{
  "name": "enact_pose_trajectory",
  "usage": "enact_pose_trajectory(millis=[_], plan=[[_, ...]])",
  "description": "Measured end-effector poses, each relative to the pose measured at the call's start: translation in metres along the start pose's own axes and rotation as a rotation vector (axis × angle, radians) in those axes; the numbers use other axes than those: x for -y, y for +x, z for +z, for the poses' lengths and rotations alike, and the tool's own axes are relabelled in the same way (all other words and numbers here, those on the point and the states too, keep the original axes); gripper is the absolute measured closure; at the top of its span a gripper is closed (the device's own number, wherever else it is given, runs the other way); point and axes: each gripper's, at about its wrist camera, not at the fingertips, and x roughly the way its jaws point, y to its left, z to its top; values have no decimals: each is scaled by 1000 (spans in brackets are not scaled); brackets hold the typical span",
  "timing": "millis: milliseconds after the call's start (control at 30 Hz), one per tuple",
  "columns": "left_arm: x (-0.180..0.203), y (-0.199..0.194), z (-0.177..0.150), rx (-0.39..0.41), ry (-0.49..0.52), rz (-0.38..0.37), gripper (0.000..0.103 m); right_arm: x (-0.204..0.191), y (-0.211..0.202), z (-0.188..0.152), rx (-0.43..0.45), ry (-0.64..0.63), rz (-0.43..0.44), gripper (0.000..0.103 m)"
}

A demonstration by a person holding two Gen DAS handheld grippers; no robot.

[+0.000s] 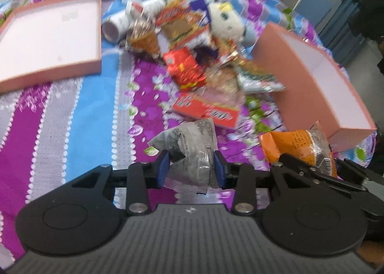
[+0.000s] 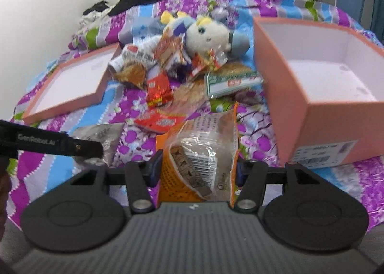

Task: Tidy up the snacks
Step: 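Lift the foil candy with the left tool while the right tool lifts the orange bag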

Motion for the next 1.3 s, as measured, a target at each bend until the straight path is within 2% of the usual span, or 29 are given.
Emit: enact_pose_trajectory(millis=[167,400,767,967,1000,1033,1100,1200,1300], plan=[[21,-43,2,59,24,4,59,4,-38,9,59,17,-8,45],[54,-94,4,135,57,-29,59,11,-90,19,138,39,-36,45],[107,-140,-13,171,111,-107,59,30,-160,21,230,95,-106,45],[136,-146,-20,179,143,-160,61,45,-186,14,246,119,-152,45],[140,-145,-21,177,146,-170,66,49,-190,13,246,123,-158,45],[145,-144,-21,176,151,-181,76,52,-193,13,247,126,-164,45],[155,-138,-20,166,162,-188,82,58,-195,10,249,130,-179,45],[161,-114,-22,133,169,-172,85,74,-184,5,216,154,-196,45],[157,-89,-25,60,110,-171,85,88,-176,-3,183,181,-203,45]])
